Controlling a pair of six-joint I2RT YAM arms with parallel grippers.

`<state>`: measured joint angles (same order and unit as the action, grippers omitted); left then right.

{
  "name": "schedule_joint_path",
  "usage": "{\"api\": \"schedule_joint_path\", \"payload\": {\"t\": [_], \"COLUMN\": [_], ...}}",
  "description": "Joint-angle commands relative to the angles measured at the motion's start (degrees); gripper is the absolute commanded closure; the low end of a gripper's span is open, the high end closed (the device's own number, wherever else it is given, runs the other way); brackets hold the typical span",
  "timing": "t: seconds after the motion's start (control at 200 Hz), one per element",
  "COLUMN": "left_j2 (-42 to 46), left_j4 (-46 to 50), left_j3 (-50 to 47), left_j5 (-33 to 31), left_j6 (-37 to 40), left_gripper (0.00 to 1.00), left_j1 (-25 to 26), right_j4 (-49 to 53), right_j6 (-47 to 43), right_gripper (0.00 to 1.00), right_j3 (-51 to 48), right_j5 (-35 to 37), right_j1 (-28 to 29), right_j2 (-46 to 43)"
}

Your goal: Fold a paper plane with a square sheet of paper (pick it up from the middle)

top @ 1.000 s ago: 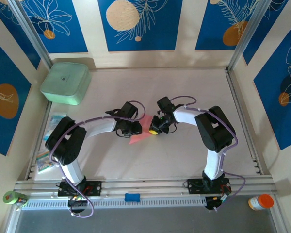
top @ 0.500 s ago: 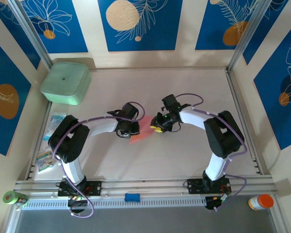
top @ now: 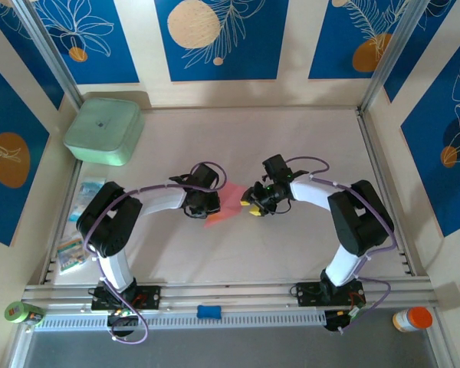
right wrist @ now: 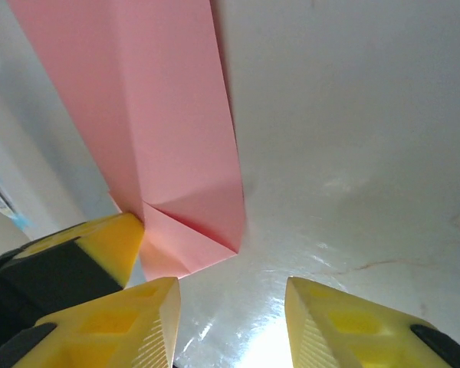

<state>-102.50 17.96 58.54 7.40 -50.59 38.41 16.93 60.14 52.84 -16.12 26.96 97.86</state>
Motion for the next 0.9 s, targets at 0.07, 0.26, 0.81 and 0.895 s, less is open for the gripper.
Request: {"api": "schedule_joint_path", "payload": {"t": [0.07, 0.26, 0.81, 0.895], "left_j2": [-1.4, -1.5, -2.0, -2.0], "left_j4": [2.2, 2.3, 3.7, 3.8], "left_j3": [-1.0, -1.1, -0.7, -0.7], "left_j5": [1.2, 1.7, 1.9, 1.9], "left_j6": [-2.0, -2.4, -3.3, -3.4], "left_gripper": [0.88, 0.88, 0.88, 0.88], "left_j1": [0.0, 0.0, 0.0, 0.0], "right_j4": [0.5, 0.5, -3.0, -5.3], "right_j6": [2.8, 2.5, 2.8, 3.1], "right_gripper": [0.59, 0.61, 0.73, 0.76], "right_j3": [2.6, 4.2, 4.8, 3.4], "right_j5": [-1.4, -2.1, -2.8, -2.5], "right_j1": [1.7, 2.6, 4.2, 4.0], "right_j2": [3.4, 5.1, 6.9, 5.4]}}
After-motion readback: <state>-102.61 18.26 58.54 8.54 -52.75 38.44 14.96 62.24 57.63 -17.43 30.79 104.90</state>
